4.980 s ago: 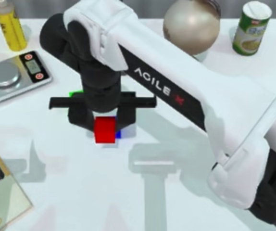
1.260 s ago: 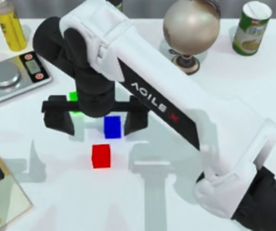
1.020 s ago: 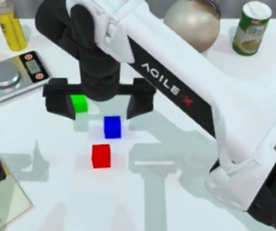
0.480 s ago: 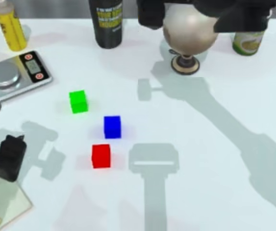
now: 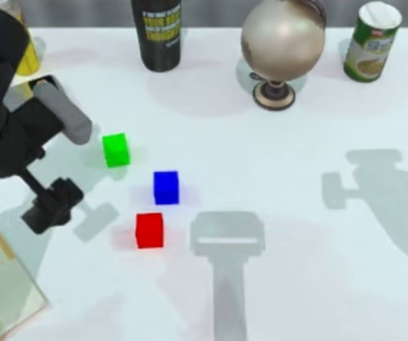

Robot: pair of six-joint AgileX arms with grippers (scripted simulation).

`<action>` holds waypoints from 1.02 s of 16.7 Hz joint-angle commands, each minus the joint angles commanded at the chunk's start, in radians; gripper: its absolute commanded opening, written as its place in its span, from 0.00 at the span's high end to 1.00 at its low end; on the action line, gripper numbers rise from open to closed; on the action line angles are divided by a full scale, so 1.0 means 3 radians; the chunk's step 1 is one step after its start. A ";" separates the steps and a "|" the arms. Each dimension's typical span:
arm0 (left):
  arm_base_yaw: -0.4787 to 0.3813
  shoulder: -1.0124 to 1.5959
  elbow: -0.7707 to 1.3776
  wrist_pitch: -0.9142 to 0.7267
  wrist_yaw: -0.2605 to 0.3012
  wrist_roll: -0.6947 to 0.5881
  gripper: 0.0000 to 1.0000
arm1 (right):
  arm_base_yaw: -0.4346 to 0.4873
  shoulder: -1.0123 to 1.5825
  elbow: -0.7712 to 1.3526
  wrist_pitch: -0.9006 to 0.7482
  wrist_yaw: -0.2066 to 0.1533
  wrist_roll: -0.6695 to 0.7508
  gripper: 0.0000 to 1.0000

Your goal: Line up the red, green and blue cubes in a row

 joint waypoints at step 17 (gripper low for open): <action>-0.0261 0.2781 0.3421 -0.1181 -0.0321 0.1471 0.00 | -0.1273 -0.3116 -0.3409 0.2588 -0.0498 -0.0968 0.00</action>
